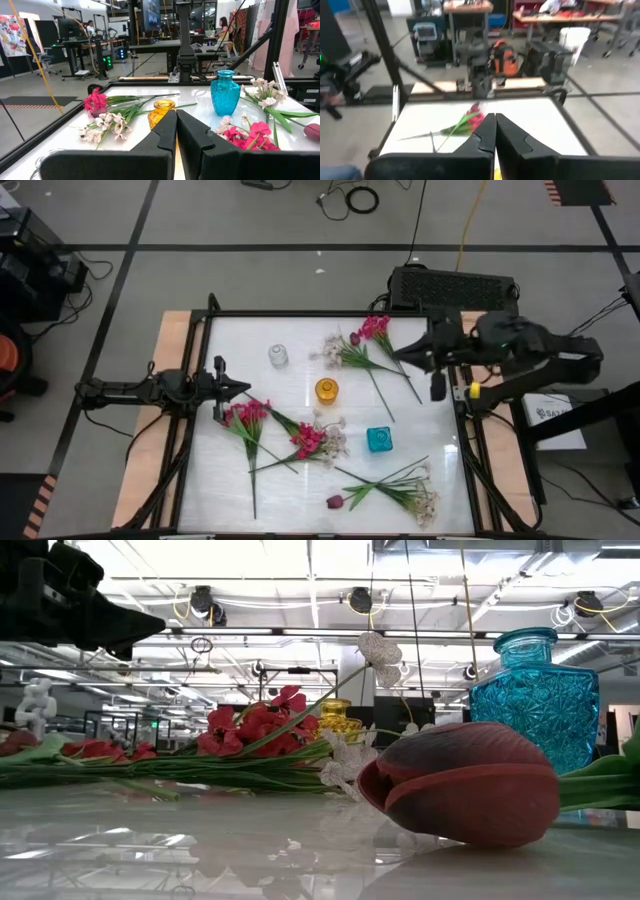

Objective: Sort flowers into vase by color
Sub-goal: Put the top pink flowers into the transparent vase

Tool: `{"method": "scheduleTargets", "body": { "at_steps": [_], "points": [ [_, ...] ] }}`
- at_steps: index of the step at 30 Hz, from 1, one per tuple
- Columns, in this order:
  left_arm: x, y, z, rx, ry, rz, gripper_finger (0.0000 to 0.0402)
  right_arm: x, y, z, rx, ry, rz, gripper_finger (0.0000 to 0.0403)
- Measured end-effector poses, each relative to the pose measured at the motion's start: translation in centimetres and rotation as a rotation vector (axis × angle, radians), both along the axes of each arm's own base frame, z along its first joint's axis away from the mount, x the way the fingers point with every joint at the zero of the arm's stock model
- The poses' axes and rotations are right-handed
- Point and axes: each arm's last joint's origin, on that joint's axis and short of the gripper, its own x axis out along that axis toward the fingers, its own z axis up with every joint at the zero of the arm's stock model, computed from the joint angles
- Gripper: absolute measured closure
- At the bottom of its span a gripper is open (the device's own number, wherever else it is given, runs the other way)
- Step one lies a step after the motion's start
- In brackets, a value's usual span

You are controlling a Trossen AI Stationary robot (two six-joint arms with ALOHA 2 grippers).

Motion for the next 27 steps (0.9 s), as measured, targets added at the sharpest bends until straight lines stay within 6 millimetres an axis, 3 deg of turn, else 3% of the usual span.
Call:
{"method": "scheduleTargets", "body": {
  "at_steps": [8,18,22,27],
  "points": [
    [0.0,0.0,0.0,0.000,0.000,0.000,0.0381,1.8,1.7,-3.8,-0.014,0.041,0.075,0.0403],
    [0.0,0.0,0.0,-0.003,-0.001,0.001,0.0381,2.9,2.1,-8.9,0.003,0.073,0.069,0.0403],
    [0.0,0.0,0.2,-0.141,-0.035,-0.002,0.0381,3.4,2.2,-10.6,0.005,0.062,0.069,0.0403],
    [0.0,0.0,0.6,-0.158,-0.074,0.000,0.0381,3.6,2.1,-11.1,-0.013,0.024,0.027,0.0403]
  ]
}}
